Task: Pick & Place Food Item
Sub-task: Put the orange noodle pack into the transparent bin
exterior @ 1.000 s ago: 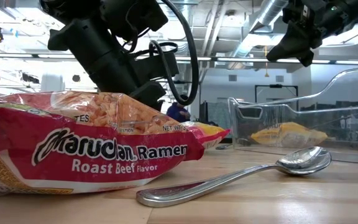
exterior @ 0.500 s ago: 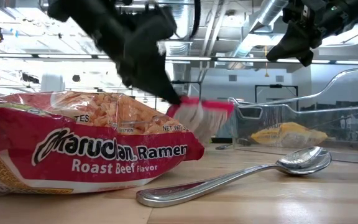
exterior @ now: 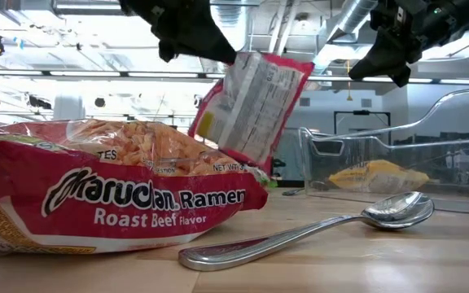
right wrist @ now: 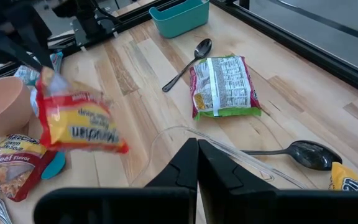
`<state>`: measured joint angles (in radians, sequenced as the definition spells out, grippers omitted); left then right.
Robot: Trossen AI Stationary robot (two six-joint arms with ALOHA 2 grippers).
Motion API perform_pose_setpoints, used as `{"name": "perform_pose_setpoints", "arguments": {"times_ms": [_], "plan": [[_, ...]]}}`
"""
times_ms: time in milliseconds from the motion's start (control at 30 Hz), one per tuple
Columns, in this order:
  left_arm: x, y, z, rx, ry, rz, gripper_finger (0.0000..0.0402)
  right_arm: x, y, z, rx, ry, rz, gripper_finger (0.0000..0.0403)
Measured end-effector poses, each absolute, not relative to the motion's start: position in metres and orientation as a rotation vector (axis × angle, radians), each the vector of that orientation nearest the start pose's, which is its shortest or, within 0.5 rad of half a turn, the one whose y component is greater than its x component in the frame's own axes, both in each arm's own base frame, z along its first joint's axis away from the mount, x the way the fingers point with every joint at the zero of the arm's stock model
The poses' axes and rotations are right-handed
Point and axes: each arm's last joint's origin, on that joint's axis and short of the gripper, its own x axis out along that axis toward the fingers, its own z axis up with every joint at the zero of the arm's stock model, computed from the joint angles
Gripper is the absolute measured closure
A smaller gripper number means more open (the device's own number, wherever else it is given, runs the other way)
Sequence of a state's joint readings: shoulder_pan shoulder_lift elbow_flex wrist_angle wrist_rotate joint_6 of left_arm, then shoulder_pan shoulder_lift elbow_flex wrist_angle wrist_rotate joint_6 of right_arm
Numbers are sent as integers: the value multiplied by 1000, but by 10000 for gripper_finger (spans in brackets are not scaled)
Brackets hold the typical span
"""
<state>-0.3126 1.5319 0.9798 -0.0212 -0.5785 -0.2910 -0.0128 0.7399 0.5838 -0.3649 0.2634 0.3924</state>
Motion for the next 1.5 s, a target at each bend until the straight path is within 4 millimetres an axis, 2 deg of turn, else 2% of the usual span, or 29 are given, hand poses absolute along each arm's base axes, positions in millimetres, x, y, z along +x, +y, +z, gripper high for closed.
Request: {"name": "perform_pose_setpoints", "arguments": {"times_ms": [267, 633, 833, 1000, 1233, 1500], "plan": [[320, -80, 249, -33, 396, 336, 401, 160, -9, 256, 303, 457, -354, 402], [328, -60, 253, -81, 356, 345, 401, 165, -3, 264, 220, 400, -103, 402], [330, -55, 255, -99, 336, 336, 401, 167, -1, 269, 233, 356, -1, 402], [334, -50, 261, -139, 287, 279, 401, 167, 0, 269, 223, 360, 13, 396], [338, -42, 269, -179, 199, 250, 401, 167, 0, 269, 195, 358, 21, 365], [339, -40, 270, -189, 193, 242, 401, 168, 0, 272, 158, 326, 30, 351]]}}
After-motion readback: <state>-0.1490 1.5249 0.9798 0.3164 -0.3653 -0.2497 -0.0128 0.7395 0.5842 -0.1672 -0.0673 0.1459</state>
